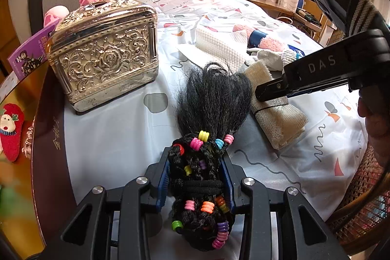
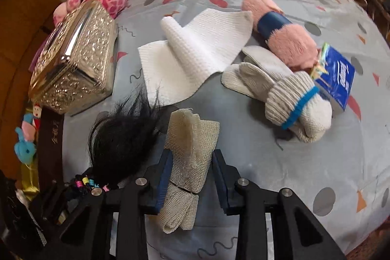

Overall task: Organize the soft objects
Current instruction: 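Carry the black hair piece with the left gripper toward the gold tray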

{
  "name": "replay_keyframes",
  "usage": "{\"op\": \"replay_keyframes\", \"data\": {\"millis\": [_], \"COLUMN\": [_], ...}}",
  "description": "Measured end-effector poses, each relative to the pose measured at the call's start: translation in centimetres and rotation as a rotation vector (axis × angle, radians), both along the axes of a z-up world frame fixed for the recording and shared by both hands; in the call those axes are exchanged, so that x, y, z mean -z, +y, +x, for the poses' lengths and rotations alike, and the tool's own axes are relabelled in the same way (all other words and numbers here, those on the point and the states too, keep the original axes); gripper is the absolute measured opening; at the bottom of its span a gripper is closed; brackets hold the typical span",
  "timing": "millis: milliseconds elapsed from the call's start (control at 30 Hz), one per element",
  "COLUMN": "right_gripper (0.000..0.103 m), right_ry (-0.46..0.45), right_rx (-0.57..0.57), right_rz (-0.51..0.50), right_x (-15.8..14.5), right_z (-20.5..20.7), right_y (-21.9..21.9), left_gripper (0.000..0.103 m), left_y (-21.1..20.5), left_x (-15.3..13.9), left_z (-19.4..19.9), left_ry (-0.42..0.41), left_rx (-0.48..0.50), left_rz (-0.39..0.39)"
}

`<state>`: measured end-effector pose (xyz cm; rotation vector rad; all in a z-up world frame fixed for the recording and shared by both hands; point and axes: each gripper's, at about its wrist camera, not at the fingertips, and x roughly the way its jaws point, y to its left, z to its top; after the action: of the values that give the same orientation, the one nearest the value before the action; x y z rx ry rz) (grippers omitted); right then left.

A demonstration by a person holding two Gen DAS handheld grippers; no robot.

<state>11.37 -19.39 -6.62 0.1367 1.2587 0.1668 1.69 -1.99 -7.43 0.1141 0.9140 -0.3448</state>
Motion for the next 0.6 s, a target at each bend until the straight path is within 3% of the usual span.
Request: {"op": "replay_keyframes", "data": {"millis": [200, 333, 500, 567, 600], "right_gripper": [0.033, 0.023, 0.022, 0.022, 0.022], "right_ry": [0.04, -0.001, 0.003, 0.0, 0.007], "right_rx": [-0.006, 0.009, 0.039, 0.032, 0.012], "right_rz": [0.057, 0.009, 0.013, 0.007, 0.051], "right_x": [0.4, -0.3, -0.6, -0.6, -0.6], "right_z": [0.0, -0.2, -0.3, -0.2, -0.2], "right_y": [-0.2, -0.5, -1.3, -1.4, -1.5], "left_gripper": [0.033, 0.032, 0.032, 0.032, 0.032], "left_y": [-0.4, -0.7, -2.5, -3.0, -3.2], "left_x": [-0.2, -0.9, -5.2, -6.8, -7.5], "left_z": [0.4, 1.4, 4.5, 7.4, 8.7], "left_ry": [0.022, 0.073, 0.003, 0.023, 0.026], "left_rx": [0.014, 0.032, 0.044, 0.009, -0.004], "left_rz": [0.019, -0.012, -0.037, -0.077, -0.096]}}
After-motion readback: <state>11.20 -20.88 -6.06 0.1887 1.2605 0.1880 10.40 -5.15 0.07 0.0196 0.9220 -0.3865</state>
